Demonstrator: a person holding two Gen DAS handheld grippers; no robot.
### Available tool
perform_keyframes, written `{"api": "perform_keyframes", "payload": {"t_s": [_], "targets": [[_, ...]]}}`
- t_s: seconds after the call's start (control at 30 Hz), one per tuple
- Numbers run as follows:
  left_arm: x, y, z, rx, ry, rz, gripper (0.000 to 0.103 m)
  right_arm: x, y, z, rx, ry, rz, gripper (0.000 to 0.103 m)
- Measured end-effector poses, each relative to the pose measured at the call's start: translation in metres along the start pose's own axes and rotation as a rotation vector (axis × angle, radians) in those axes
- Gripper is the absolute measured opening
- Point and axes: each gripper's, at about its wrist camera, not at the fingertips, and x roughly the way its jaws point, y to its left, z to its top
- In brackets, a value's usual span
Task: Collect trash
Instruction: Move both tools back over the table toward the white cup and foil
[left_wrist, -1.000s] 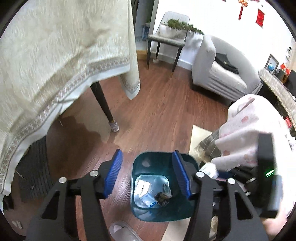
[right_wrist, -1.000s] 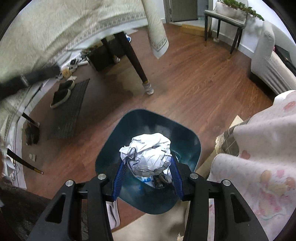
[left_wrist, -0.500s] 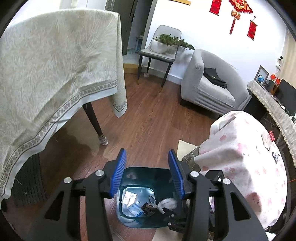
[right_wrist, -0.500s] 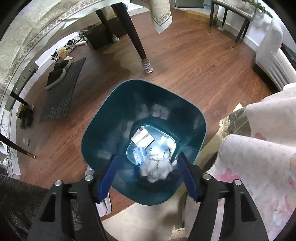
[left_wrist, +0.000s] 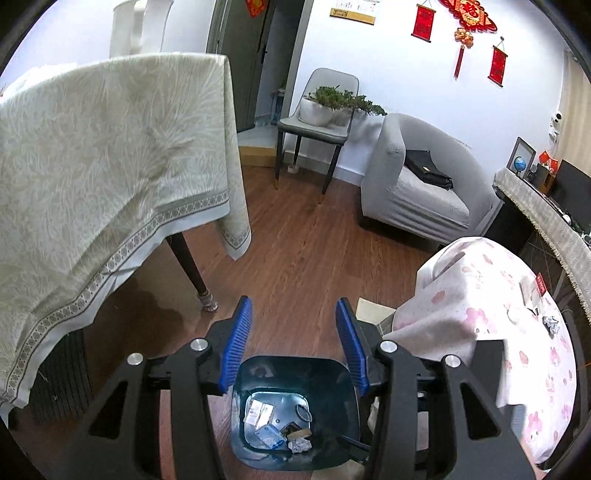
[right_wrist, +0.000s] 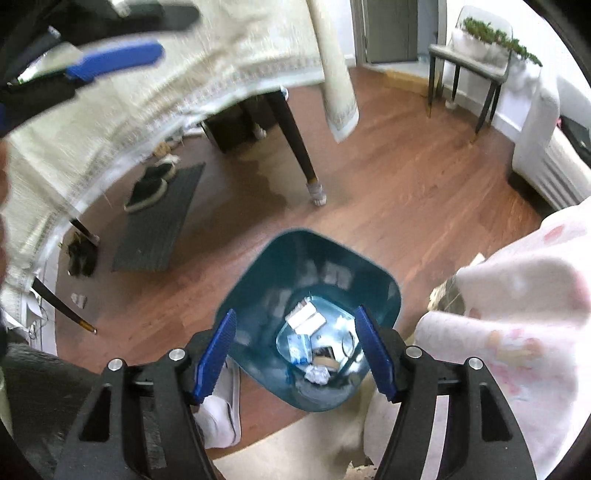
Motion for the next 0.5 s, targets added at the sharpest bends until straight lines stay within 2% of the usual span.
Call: {"api": "perform_keyframes", "payload": {"t_s": [0.13,0.23,0.5], "targets": [[-0.002,-0.009,0.004,-0.005,-0.013,-0.006,0.05,-0.033,-0.007,0.006,0.004,-0.08,-0.002,0.067],[-0.002,-0.02,0.006,0.004,-0.021,-0.013,0.05,-0.054,-0.014,0.008,0.015,-0.13,-0.007,0.061],[-0.003,-0.054,0.009,0.037,-0.036,-0.043,0.051,-0.097,-0.043,0.002,0.065,-0.213,-0.043,0.054]]}}
